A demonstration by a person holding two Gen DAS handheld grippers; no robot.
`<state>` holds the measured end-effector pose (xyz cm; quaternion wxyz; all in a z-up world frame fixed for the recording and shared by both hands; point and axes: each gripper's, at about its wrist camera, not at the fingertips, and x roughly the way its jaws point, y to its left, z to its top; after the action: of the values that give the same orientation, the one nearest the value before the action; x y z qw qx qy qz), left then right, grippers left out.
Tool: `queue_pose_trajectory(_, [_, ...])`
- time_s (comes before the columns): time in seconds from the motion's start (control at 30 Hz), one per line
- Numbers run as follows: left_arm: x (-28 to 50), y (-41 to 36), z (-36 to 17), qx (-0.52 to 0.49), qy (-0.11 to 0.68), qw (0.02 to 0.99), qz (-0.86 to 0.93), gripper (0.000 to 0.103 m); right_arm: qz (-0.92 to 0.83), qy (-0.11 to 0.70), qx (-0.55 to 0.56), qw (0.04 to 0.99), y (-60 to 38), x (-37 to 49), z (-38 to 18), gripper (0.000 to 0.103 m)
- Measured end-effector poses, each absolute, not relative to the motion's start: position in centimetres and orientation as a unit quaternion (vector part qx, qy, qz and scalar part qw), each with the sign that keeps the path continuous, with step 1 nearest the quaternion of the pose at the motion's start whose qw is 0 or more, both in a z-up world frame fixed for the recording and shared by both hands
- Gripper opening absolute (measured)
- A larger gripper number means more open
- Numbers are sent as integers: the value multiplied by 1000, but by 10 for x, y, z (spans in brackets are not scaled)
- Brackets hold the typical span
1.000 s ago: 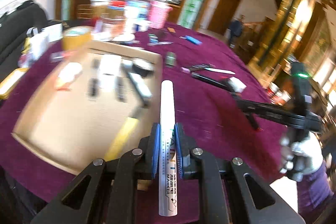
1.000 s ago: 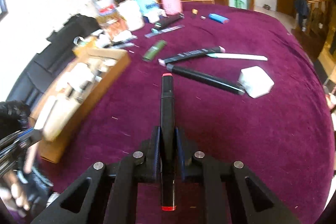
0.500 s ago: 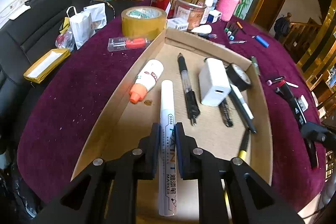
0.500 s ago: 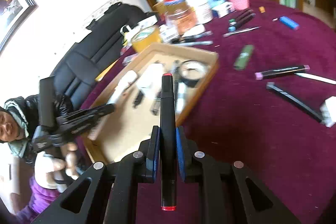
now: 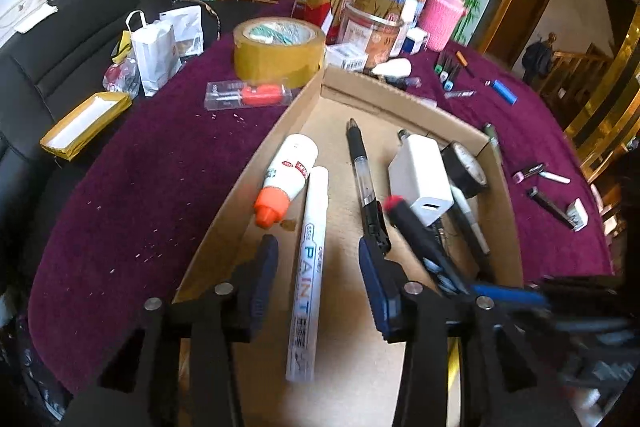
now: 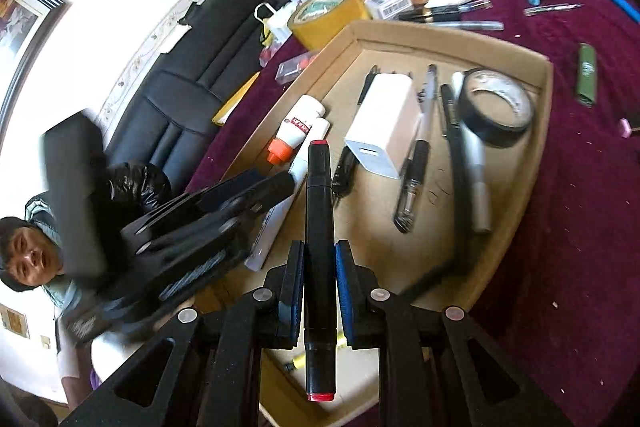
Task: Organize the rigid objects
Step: 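Lower the paint marker into the tray with the left tool while the right tool carries the black marker there, then lower the black red-tipped marker into the tray and open the right tool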
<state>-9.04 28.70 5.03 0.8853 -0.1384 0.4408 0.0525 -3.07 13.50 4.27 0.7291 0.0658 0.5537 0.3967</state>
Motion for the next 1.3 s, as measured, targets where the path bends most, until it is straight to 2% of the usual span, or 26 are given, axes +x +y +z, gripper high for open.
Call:
queue_pose_trajectory(0.07, [-104,292,58,-154,422,892,49,52,393,558,64,728,141,-26,39,17])
queue_pose_trajectory(0.13, [-117,296,65,-164,406,898,52,57,384,560,61,732,145,-22,35,17])
queue_pose_trajectory(0.6, [-155,303,65,-212,385,897,42,59,310,546,75,775,154,18,26,18])
queue_pose_trajectory(0.67, [-157,303,64,-216,386,896,42,59,311,544,79,775,152,18,27,22])
queue_pose_trajectory(0.8, [-162,300,65,-215,386,896,48,60,322,526,96,781,136,15,40,38])
queue_pose_trajectory(1.1, [-171,286,69,-185,386,900,81,61,325,466,96,817,68,-11,71,49])
queue_pose_trajectory(1.23, [-172,269,76,-179,382,904,65,73,294,446,81,841,20,-19,73,51])
queue_pose_trajectory(1.3, [-173,256,79,-178,380,906,47,73,276,440,77,851,-4,-19,73,51])
